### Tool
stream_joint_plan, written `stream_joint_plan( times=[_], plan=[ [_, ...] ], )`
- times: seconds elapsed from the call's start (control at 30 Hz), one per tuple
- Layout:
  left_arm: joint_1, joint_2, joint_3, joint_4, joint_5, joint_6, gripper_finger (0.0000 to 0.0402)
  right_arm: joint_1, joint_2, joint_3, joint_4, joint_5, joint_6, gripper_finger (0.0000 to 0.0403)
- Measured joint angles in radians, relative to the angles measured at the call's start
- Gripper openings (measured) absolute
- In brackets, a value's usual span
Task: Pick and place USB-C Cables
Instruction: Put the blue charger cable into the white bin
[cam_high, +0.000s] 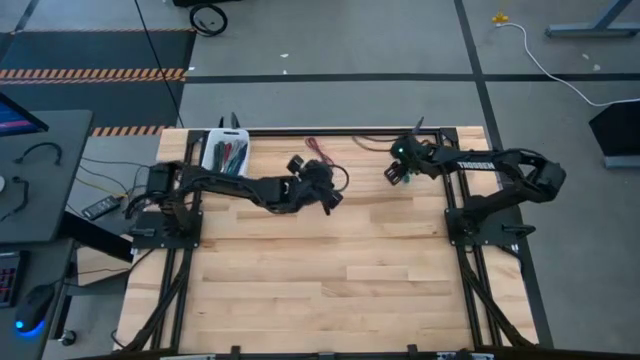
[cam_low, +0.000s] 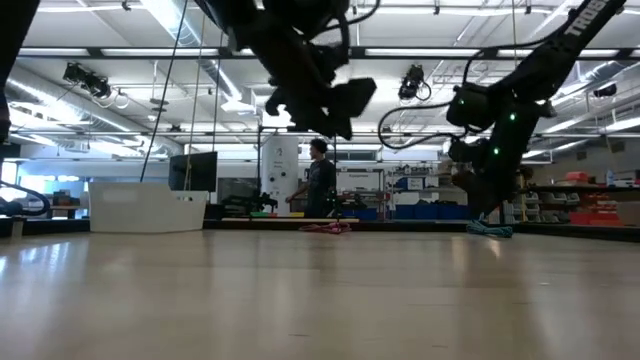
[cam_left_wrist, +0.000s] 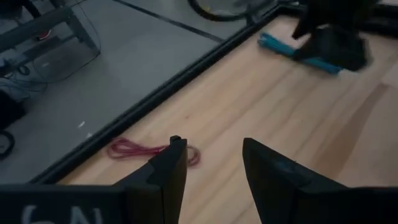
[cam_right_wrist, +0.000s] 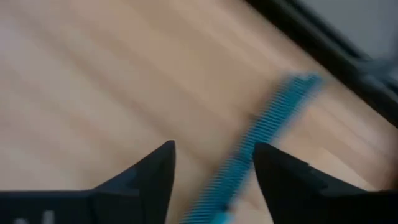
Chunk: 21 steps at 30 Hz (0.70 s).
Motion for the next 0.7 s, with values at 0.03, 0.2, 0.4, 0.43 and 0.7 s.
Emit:
stream_joint_plan(
  times=[0.03,0.2,0.4,0.43,0.7],
  plan=[
    [-0.002,0.015,0.0,0.02,0.0,-0.001,0.0162,-0.013,0.009,-0.011,0.03,0.035,0.012,0.0235],
    [0.008,0.054,0.0,0.04,-0.017,-0.002,0.0161,-0.064,0.048,-0.066,0.106,0.079,0.07,0.0264],
    [0.006,0.061,0.001,0.032,-0.012,-0.004,0.0154,-0.046,0.105,-0.068,0.15,0.121,0.07,0.0216],
    [0.003,0.061,0.001,0.03,-0.012,-0.004,0.0153,-0.041,0.116,-0.064,0.151,0.128,0.069,0.02],
    [-0.008,0.061,0.001,0.024,-0.014,-0.004,0.0142,-0.009,0.147,-0.057,0.13,0.056,0.024,0.0048]
  ],
)
